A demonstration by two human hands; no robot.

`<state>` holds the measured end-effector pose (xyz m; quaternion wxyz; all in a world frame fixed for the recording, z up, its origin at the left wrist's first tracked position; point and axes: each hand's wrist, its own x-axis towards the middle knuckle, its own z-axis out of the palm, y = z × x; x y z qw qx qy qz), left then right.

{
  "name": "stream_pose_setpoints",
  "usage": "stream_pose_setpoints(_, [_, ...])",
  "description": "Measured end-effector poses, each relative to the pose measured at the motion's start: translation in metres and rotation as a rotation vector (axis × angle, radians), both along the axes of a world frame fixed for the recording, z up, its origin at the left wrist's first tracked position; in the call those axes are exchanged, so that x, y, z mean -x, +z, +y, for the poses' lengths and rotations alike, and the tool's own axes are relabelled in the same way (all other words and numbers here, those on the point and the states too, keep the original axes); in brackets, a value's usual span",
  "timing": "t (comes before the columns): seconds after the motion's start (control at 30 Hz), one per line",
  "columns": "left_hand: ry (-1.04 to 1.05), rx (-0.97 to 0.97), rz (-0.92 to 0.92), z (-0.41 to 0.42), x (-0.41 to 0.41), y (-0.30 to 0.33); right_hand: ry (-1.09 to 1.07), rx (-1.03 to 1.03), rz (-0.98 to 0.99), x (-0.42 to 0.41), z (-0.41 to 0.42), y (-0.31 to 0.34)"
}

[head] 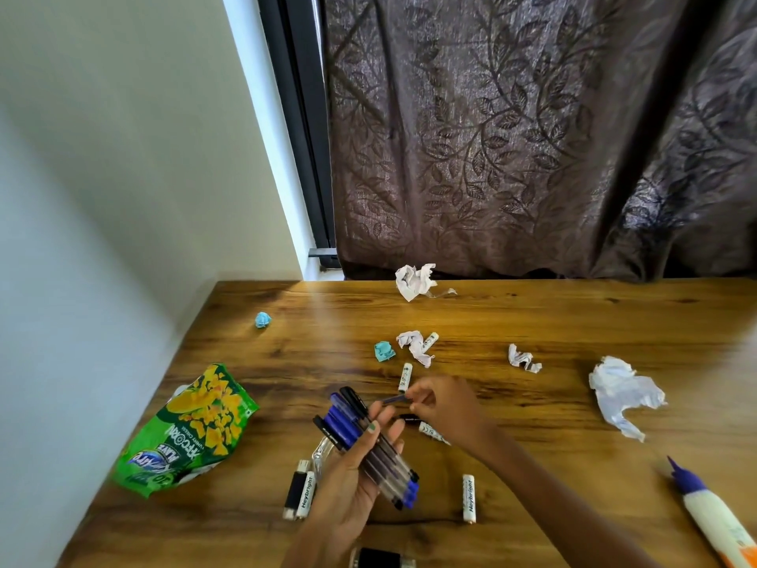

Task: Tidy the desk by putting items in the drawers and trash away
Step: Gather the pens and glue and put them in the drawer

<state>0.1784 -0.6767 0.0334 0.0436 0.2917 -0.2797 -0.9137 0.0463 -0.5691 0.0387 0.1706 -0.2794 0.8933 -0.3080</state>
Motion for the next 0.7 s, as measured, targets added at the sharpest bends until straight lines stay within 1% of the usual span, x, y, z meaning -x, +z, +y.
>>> stream_pose_setpoints(0.07, [0.021,-0.024,0.002,-0.004,-0.001,0.001,0.113,-0.132,0.09,-0.005,-0.004,-0.016])
stream_pose_setpoints(0.13, [0.038,-0.028,-0.009,-0.005,-0.001,0.002,0.222,-0.29,0.237,-0.011,-0.008,-0.028])
stream_pose_setpoints(0.17, [0.045,-0.024,-0.017,-0.006,-0.001,0.003,0.247,-0.336,0.293,-0.013,-0.01,-0.032])
stream_pose_setpoints(0.23, [0.058,-0.007,-0.032,-0.006,-0.002,0.004,0.242,-0.349,0.339,-0.013,-0.012,-0.036])
stream_pose_setpoints(0.3, [0.066,0.005,-0.041,-0.007,-0.003,0.004,0.22,-0.3,0.332,-0.01,-0.012,-0.035])
stream_pose_setpoints(0.43, [0.069,0.019,-0.041,-0.008,-0.004,0.005,0.108,-0.152,0.263,0.0,-0.005,-0.015])
stream_pose_setpoints(0.53, [0.061,0.04,-0.029,-0.009,-0.003,0.005,0.015,-0.005,0.116,0.008,0.003,0.013])
stream_pose_setpoints(0.7, [0.08,0.114,-0.027,-0.009,0.002,0.005,-0.002,0.261,-0.139,0.015,0.022,0.064])
